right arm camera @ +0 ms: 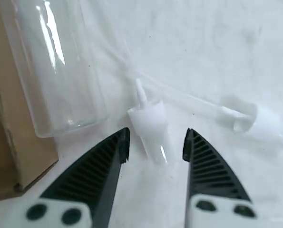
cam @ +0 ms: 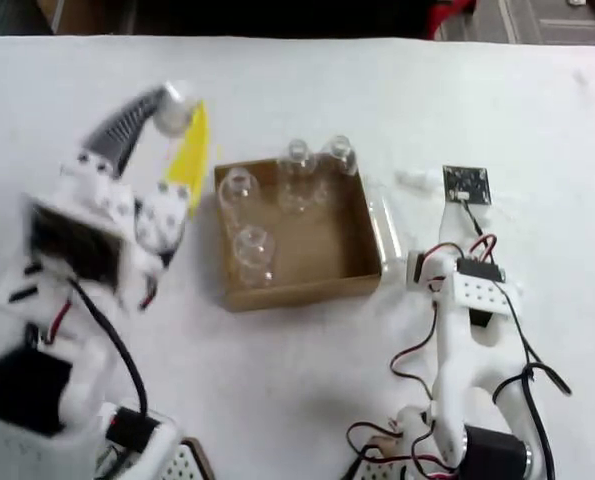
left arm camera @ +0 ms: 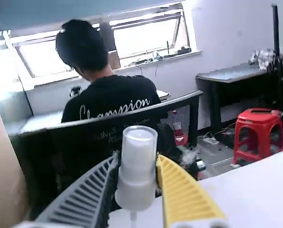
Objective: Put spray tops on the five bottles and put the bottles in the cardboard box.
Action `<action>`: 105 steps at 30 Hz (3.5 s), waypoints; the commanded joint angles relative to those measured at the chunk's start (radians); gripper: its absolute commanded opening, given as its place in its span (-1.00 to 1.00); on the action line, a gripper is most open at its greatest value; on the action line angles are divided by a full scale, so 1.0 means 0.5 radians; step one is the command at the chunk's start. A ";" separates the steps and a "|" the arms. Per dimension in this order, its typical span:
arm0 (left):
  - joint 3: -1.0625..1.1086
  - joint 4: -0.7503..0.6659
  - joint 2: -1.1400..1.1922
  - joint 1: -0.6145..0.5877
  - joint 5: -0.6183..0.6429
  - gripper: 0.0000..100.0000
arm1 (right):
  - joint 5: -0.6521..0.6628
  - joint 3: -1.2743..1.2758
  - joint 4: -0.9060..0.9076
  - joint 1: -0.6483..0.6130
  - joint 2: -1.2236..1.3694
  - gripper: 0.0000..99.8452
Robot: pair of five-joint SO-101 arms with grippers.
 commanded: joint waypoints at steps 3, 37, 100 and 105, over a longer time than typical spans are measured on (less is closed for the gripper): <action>-0.482 -0.055 0.618 -0.183 0.893 -0.96 | 0.006 -0.074 0.023 0.014 -0.011 -0.67; 0.463 -1.016 0.772 -0.072 0.543 -0.96 | 0.006 -0.083 0.005 0.011 -0.002 -0.67; 0.000 -0.792 0.793 -0.069 0.540 -0.96 | 0.006 -0.034 -0.060 -0.075 -0.002 -0.67; 0.003 -0.979 0.922 -0.091 0.540 -0.96 | 0.006 -0.040 -0.069 -0.044 -0.002 -0.67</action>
